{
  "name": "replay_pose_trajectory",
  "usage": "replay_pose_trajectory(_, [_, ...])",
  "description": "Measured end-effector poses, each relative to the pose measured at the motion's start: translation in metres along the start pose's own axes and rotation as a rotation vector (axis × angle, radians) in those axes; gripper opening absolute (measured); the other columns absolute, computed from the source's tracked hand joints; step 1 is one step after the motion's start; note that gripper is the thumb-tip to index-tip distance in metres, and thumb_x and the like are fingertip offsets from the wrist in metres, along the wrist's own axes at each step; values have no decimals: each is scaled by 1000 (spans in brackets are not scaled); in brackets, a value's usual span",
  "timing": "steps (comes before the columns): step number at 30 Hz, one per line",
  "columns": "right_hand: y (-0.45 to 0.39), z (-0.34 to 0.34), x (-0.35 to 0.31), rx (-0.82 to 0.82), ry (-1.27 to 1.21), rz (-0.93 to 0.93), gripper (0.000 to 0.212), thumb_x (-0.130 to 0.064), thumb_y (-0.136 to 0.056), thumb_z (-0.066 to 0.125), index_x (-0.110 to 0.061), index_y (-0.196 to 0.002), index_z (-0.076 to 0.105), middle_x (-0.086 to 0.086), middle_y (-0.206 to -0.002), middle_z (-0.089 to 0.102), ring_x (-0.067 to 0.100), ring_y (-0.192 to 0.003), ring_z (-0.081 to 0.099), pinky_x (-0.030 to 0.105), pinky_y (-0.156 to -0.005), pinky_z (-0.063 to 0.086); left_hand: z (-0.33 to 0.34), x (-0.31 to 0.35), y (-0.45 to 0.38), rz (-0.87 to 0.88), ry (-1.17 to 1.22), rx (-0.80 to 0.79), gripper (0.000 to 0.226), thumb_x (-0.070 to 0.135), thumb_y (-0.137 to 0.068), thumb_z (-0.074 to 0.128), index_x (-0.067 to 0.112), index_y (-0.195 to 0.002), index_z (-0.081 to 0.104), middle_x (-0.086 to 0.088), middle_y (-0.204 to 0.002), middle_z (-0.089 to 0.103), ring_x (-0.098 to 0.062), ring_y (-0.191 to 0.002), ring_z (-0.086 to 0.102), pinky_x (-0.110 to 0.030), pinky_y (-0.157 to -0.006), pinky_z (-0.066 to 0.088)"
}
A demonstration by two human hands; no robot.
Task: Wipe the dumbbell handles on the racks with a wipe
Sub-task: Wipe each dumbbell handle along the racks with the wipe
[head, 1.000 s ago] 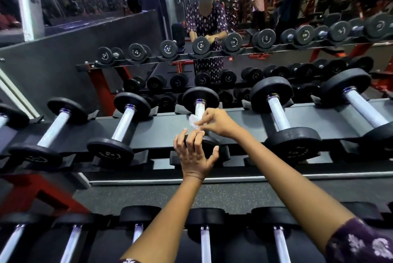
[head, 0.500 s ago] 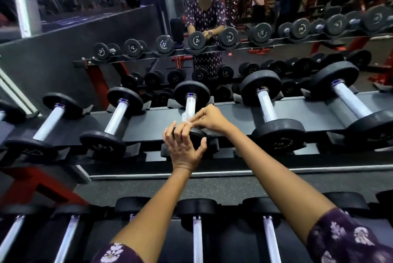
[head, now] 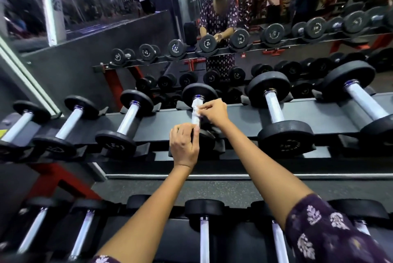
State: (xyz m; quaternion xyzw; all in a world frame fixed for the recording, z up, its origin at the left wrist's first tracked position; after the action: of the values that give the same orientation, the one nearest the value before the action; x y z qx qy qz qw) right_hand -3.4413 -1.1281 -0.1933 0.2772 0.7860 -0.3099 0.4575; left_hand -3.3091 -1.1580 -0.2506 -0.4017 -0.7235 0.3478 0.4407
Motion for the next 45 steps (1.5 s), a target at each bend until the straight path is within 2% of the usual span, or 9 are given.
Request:
replay_pose_trajectory(9, [16,-1,12,-133,-66,47,17,-1,-71,74,3,-88,74,6,-68,66,-2,-50,52,7,-53,40,12,3,1,-44,37,49,8,22,-94,39,18,-87,39,-15,-75,55,-20,-81,37,-35,-76,33])
replay_pose_trajectory(13, [2,7,2,40,-44,19,15,-3,-72,71,-4,-87,75,8,-75,70,3,-71,56,14,-59,38,10,3,5,-82,-24,30,19,26,-95,40,13,-87,51,-13,-79,55,-26,-77,45,-42,-76,38])
replay_pose_trajectory(19, [34,4,24,-204,-237,111,16,1,-72,74,5,-88,72,-11,-52,62,-7,-40,47,8,-46,37,4,6,0,-121,-40,39,29,28,-93,42,8,-87,62,-13,-86,59,-32,-72,56,-33,-78,35])
replay_pose_trajectory(25, [14,14,19,60,-329,107,12,2,-80,60,6,-79,71,11,-89,72,6,-70,52,12,-53,38,14,10,4,-161,-66,48,37,27,-93,40,6,-84,69,-15,-90,59,-26,-85,49,-34,-87,33])
replay_pose_trajectory(29, [9,24,16,-69,-328,234,26,-8,-86,50,-21,-64,57,-3,-61,46,11,-58,36,26,-57,31,15,7,6,-139,-81,56,38,27,-91,40,4,-77,67,-16,-86,57,-23,-83,45,-38,-85,34])
replay_pose_trajectory(32, [-10,27,14,-174,-495,351,11,-17,-83,51,-11,-88,57,4,-82,58,20,-79,55,30,-71,43,17,9,2,-139,-89,61,38,27,-90,39,3,-74,64,-17,-85,56,-22,-82,42,-36,-84,33])
replay_pose_trajectory(34, [-20,28,13,-199,-595,377,32,-14,-84,50,-3,-115,52,10,-102,62,26,-98,58,33,-84,45,16,8,3,-117,-107,72,37,26,-90,39,3,-73,63,-17,-84,56,-22,-82,41,-35,-84,32])
replay_pose_trajectory(40, [-26,18,8,-244,-703,468,58,-50,-94,39,-3,-124,53,11,-115,60,24,-107,57,33,-95,46,18,8,1,-110,-103,100,36,25,-89,40,2,-71,62,-17,-82,55,-21,-81,41,-34,-81,31])
replay_pose_trajectory(45, [-40,5,-1,-291,-796,568,79,-71,-86,31,4,-86,55,5,-48,55,20,-54,57,26,-55,50,20,6,3,-93,-117,97,36,25,-90,40,4,-71,62,-16,-83,56,-22,-81,42,-36,-81,35])
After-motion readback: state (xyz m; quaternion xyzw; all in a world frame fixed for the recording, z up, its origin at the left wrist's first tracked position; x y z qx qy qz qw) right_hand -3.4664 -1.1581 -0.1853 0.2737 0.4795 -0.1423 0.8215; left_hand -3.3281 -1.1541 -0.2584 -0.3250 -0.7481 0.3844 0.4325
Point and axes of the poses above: each hand's wrist, its own y-axis away from the middle knuckle, its own z-axis out of the palm, x = y × z, the point moved 1 cm from there along -y, towards the middle knuckle
